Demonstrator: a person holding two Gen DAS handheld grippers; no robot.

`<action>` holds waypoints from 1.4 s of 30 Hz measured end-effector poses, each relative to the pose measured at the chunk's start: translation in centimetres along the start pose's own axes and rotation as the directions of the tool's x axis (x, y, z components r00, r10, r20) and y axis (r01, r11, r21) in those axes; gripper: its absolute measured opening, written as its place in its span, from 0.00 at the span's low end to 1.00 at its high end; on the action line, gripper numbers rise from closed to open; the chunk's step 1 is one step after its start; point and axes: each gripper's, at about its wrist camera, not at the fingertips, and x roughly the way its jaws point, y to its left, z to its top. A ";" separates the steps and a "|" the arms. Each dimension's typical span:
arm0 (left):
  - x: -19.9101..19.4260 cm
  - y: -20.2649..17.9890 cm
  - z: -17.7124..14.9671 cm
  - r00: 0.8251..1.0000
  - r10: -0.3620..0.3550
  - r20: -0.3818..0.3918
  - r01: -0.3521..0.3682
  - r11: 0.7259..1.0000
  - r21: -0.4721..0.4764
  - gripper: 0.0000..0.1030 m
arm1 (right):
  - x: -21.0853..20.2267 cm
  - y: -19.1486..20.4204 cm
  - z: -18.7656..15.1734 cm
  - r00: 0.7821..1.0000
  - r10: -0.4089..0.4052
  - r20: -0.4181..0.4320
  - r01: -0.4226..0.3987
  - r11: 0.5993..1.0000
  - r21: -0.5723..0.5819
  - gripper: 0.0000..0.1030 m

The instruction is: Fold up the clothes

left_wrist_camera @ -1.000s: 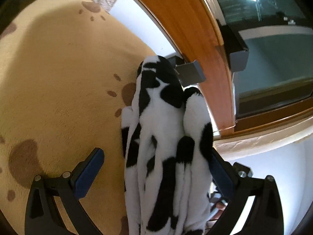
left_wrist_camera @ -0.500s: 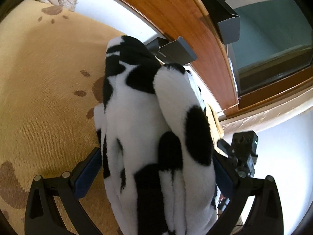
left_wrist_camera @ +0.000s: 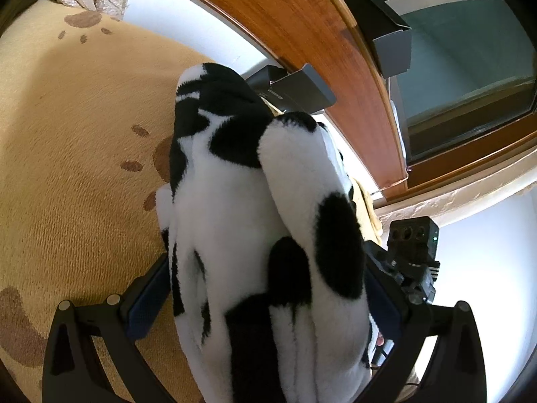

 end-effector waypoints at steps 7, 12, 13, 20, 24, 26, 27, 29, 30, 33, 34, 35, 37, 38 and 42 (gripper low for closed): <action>0.1 -0.2 0.0 1.000 0.008 -0.016 -0.007 1.000 0.027 1.00 | 0.3 0.5 -0.3 1.000 0.010 0.003 -0.010 0.999 -0.045 0.98; 0.7 -1.0 0.2 0.998 0.001 -0.055 0.002 0.999 0.050 1.00 | 0.6 0.6 -0.5 1.000 0.008 -0.004 -0.009 0.997 -0.076 0.99; 1.0 -1.2 0.2 0.998 0.004 -0.064 0.000 0.998 0.062 1.00 | 0.6 0.6 -0.5 1.000 0.007 -0.009 -0.008 0.996 -0.085 0.99; 2.0 -2.2 0.1 0.995 0.078 -0.064 -0.071 0.991 0.110 1.00 | 1.0 1.9 -0.9 0.998 -0.064 -0.009 0.061 0.982 -0.178 0.92; 1.8 -1.9 -0.1 0.996 0.072 -0.049 -0.067 0.994 0.087 0.93 | 1.0 2.0 -0.9 0.998 -0.067 0.019 0.070 0.981 -0.179 0.69; 1.6 -1.7 -0.3 0.998 0.058 -0.038 -0.056 0.996 0.065 0.81 | 1.0 2.1 -1.1 0.997 -0.063 0.034 0.068 0.980 -0.188 0.62; 1.5 -1.5 -0.5 0.998 0.046 -0.031 -0.045 0.998 0.049 0.79 | 0.8 2.2 -1.1 0.997 -0.058 0.044 0.065 0.980 -0.189 0.56; 1.0 -1.4 -0.8 1.000 0.023 -0.011 -0.023 0.999 0.028 0.73 | 0.4 2.7 -1.2 0.997 -0.048 0.061 0.059 0.980 -0.191 0.52; 0.6 -1.5 -1.0 1.000 0.011 0.001 -0.011 1.000 0.021 0.71 | 0.2 3.0 -1.2 0.997 -0.043 0.070 0.055 0.980 -0.192 0.50; -1.0 -2.2 -1.9 0.999 -0.027 0.038 0.027 1.000 0.016 0.69 | -0.9 4.3 -1.4 0.995 -0.005 0.098 0.025 0.980 -0.199 0.48; -1.7 -2.6 -2.3 0.998 -0.039 0.051 0.038 0.999 0.018 0.69 | -1.4 4.9 -1.5 0.994 0.011 0.106 0.011 0.978 -0.206 0.48; -2.5 -3.0 -2.7 0.997 -0.049 0.066 0.048 0.999 0.022 0.69 | -1.9 5.6 -1.7 0.993 0.024 0.114 0.001 0.976 -0.218 0.48; -4.8 -3.9 -4.0 0.994 -0.054 0.100 0.051 0.998 0.035 0.69 | -2.7 7.4 -2.1 0.991 0.052 0.120 -0.020 0.967 -0.253 0.48; -6.0 -4.3 -4.6 0.992 -0.055 0.116 0.051 0.998 0.040 0.69 | -3.2 8.3 -2.5 0.991 0.066 0.118 -0.031 0.962 -0.271 0.48; -12.0 -5.1 -8.1 0.980 -0.041 0.196 0.031 0.998 0.052 0.69 | -4.0 12.7 -4.3 0.987 0.128 0.093 -0.088 0.934 -0.347 0.48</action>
